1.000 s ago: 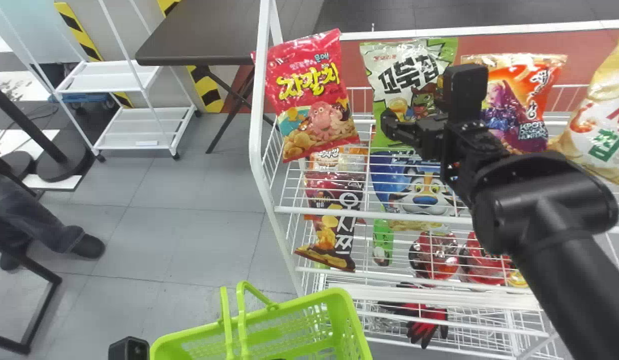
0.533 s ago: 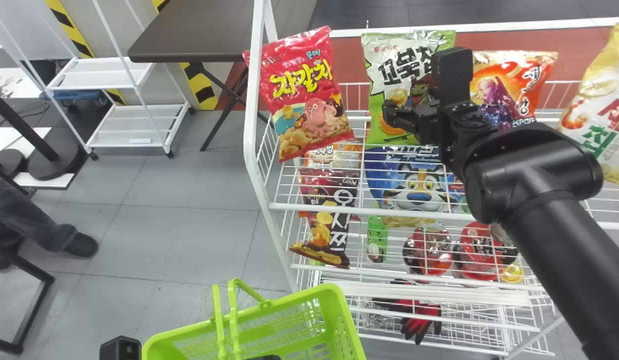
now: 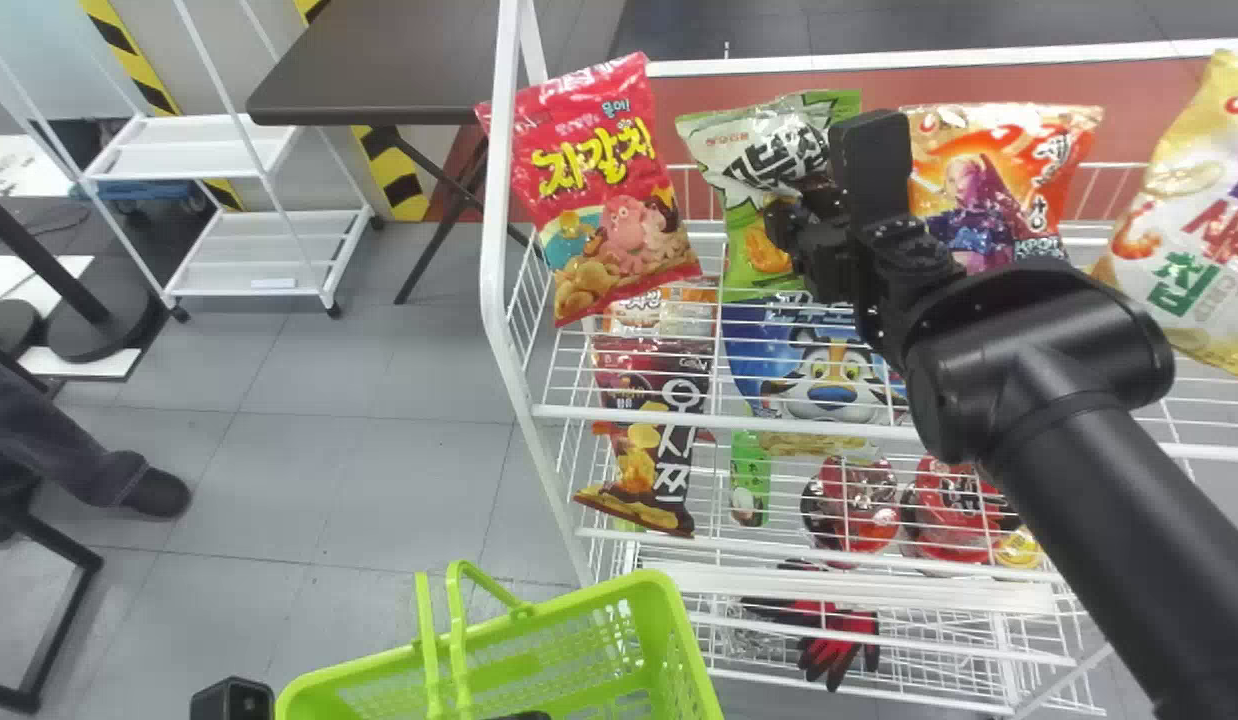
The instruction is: Hold basket handle with left hand then pick Gkobukchip with right hand and place into basket
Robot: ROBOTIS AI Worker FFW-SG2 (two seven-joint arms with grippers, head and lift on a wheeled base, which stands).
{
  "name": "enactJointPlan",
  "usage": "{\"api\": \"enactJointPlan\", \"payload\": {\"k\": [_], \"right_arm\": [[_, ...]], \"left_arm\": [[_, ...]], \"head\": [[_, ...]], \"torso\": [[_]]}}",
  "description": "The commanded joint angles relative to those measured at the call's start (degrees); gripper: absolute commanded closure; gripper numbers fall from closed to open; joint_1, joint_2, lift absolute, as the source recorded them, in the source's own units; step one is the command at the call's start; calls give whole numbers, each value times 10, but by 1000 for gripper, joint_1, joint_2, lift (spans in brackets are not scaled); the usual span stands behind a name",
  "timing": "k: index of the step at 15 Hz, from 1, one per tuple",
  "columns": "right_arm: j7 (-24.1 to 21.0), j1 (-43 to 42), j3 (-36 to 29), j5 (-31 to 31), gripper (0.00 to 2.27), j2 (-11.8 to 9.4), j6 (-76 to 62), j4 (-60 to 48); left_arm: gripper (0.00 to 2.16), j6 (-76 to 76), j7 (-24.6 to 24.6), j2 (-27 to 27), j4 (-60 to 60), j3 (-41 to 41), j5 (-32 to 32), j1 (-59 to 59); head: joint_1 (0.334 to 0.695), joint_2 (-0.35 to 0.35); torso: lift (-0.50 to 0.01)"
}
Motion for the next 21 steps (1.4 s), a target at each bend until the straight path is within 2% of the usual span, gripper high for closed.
{"api": "enactJointPlan", "payload": {"k": [1, 5, 9, 14, 18, 21], "right_arm": [[-12, 18, 9, 6, 2236, 1, 3, -28], [-23, 67, 3, 20, 2240, 1, 58, -122], [-49, 123, -6, 68, 2240, 1, 151, -235], [-47, 187, -14, 71, 2240, 1, 219, -397], [-39, 240, -14, 48, 2240, 1, 367, -539], [-38, 278, -31, -38, 2240, -19, 458, -615]], "left_arm": [[2152, 0, -1, 0, 1, 1, 1, 0], [2152, 0, -4, 0, 3, 2, 4, 0], [2152, -2, -9, -1, 3, 2, 7, 0], [2152, -2, -7, -1, 3, 1, 6, 0], [2152, -2, -4, 0, 4, 1, 6, -1], [2152, -2, 0, 0, 4, 1, 6, -3]], "head": [[695, 167], [695, 182], [695, 186], [695, 174], [695, 188], [695, 214]], "torso": [[0], [0], [0], [0], [0], [0]]}}
